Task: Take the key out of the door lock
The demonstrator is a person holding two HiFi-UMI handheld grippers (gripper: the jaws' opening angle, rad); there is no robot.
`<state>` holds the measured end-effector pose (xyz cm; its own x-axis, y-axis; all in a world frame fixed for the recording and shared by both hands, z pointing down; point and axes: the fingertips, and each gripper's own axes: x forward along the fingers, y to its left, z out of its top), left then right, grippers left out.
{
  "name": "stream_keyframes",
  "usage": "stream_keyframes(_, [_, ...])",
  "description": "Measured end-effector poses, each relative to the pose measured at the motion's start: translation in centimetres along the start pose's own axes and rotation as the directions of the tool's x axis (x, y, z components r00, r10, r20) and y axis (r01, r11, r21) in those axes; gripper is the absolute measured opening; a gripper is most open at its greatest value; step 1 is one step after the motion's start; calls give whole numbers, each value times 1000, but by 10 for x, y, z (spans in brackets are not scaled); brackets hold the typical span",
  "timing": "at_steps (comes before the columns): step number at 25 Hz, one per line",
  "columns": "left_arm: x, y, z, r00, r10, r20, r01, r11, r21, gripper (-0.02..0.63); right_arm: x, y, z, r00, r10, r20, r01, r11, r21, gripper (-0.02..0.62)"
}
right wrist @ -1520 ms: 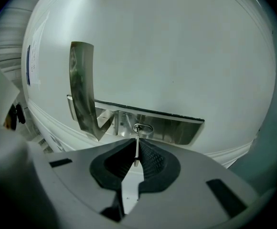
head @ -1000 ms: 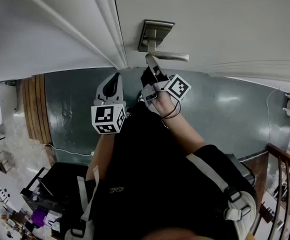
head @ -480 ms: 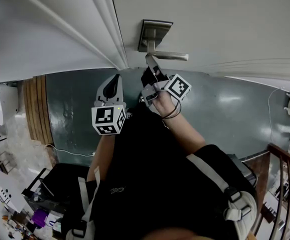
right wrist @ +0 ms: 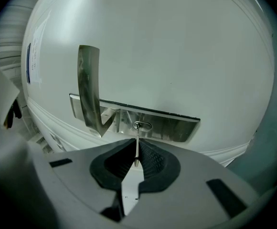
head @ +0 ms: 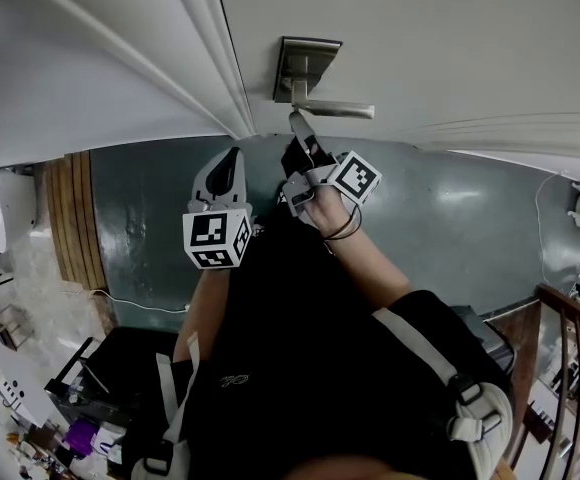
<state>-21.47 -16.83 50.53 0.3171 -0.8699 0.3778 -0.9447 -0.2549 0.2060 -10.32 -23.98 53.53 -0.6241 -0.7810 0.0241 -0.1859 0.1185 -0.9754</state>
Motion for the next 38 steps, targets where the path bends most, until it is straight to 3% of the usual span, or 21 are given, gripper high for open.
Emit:
stream_keyframes(18, [-18, -10, -13, 1000, -25, -3, 25, 1000, 9, 23, -30, 6, -21, 1000, -9, -22, 7, 995, -103, 31])
stream_keyframes(24, [-36, -17, -21, 999, -39, -7, 39, 999, 14, 23, -51, 4, -35, 1000, -30, 3, 31, 997, -68, 31])
stream_keyframes(28, [-51, -24, -30, 999, -51, -10, 51, 999, 15, 23, -67, 11, -46, 999, -40, -9, 38, 989, -142, 31])
stream_keyframes(38, [-84, -29, -66, 996, -77, -51, 76, 997, -20, 23, -109, 6, -85, 992, -120, -26, 111, 969, -221, 31])
